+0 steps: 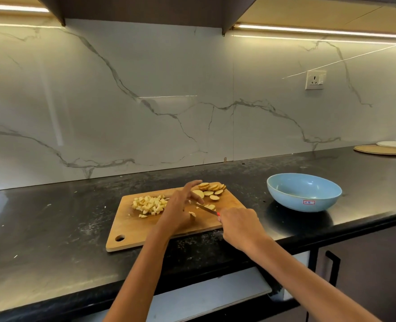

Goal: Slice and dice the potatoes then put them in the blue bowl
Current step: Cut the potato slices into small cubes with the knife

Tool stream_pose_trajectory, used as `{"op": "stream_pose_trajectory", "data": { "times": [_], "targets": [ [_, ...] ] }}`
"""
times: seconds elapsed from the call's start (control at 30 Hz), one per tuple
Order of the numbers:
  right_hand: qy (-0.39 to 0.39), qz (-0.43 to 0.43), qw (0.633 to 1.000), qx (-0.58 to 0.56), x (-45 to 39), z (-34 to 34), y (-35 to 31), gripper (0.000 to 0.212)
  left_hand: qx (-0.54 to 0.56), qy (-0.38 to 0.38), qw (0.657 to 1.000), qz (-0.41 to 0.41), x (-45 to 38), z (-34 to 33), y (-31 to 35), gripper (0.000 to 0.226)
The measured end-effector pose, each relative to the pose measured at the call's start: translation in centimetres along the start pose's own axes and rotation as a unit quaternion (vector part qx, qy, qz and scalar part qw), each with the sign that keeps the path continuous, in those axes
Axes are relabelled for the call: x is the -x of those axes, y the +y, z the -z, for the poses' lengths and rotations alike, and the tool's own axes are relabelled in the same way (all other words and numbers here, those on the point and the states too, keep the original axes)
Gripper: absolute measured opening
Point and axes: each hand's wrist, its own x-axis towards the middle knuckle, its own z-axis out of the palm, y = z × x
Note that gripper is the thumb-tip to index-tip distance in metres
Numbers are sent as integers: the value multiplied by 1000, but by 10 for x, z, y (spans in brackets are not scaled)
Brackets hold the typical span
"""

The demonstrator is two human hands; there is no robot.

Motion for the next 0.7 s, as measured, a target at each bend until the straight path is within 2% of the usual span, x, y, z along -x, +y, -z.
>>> {"op": "stream_pose_trajectory", "data": {
  "times": [0.07,0.17,0.3,0.47,0.57,0.63,0.7],
  "targets": [
    [5,10,1000,10,1,1,-1,21,-59,-27,998,-2,-1,-2,-1,84],
    [9,21,1000,19,3,2,0,21,-138,-39,989,37,-1,-3,-2,82],
    [12,21,1000,4,4,3,3,19,-104,25,994,32,-2,-3,-7,78],
    [20,27,999,2,6,7,8,18,-118,34,990,63,-3,-4,-11,72],
    [14,31,999,-2,7,10,9,22,-137,34,985,96,-2,-3,-11,61],
    [13,34,999,-1,9,12,11,22,-118,49,986,107,-3,-4,-14,50],
    [17,36,999,1,9,15,13,22,-87,53,989,103,-5,-5,-15,49]
  ]
}}
